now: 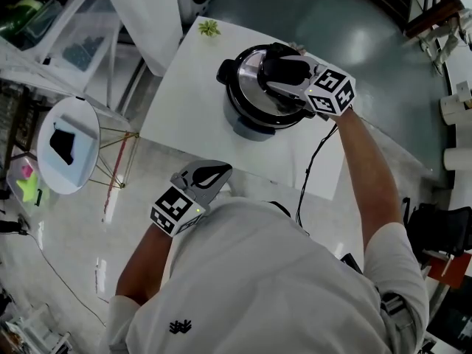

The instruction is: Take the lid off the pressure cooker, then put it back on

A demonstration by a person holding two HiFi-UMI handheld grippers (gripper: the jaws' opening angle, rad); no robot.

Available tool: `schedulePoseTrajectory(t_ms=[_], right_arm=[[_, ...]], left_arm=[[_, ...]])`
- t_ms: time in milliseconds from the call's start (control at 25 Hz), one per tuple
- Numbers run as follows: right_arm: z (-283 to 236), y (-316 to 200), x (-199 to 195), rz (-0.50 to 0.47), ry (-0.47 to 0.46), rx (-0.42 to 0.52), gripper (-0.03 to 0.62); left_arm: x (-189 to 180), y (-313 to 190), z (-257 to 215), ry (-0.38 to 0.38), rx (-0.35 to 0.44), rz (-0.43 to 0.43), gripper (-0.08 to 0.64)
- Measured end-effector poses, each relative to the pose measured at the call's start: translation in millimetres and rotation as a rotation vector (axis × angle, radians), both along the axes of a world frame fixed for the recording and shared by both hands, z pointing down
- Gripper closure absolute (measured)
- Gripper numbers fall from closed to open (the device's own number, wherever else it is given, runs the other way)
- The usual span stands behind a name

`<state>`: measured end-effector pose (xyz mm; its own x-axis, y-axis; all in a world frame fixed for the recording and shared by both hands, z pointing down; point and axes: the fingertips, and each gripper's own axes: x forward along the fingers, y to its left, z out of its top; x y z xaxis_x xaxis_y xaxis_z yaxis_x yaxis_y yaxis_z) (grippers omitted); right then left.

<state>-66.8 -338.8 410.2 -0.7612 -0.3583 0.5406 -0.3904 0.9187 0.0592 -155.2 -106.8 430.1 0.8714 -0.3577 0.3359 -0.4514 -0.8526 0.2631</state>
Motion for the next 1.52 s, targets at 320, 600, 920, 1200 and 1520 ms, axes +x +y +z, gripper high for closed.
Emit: schedulePoseTrajectory(t_ms=[320,600,920,1200,1520], right_arm=[[1.3,-1.0,0.1,0.001,0.002,-0.004,0.301],[0.4,-1.8,1.2,0.007,-0.004,-0.022,0.301],[-28.5,-3.7,-2.3,-0.011,-0.023,0.005,0.301],[-44.4,-0.4,6.3,-0.007,-0.029,0.013,0.301],[-63.5,14.0,35.0,0.028,-0.036,0.035,0.301]], left_arm=[[1.0,-0.2,2.8,0.007,-0.003,-0.001,0.552],[-1.7,-2.2,1.1,0.006,0.002,-0.013,0.552],[-0.7,-0.9,3.0,0.006,-0.003,-0.012,0.552],[6.4,-0.3,1.3,0.007,0.002,0.009,0.552],[21.4,-1.1,0.4,0.013,0.011,0.054,0.552]])
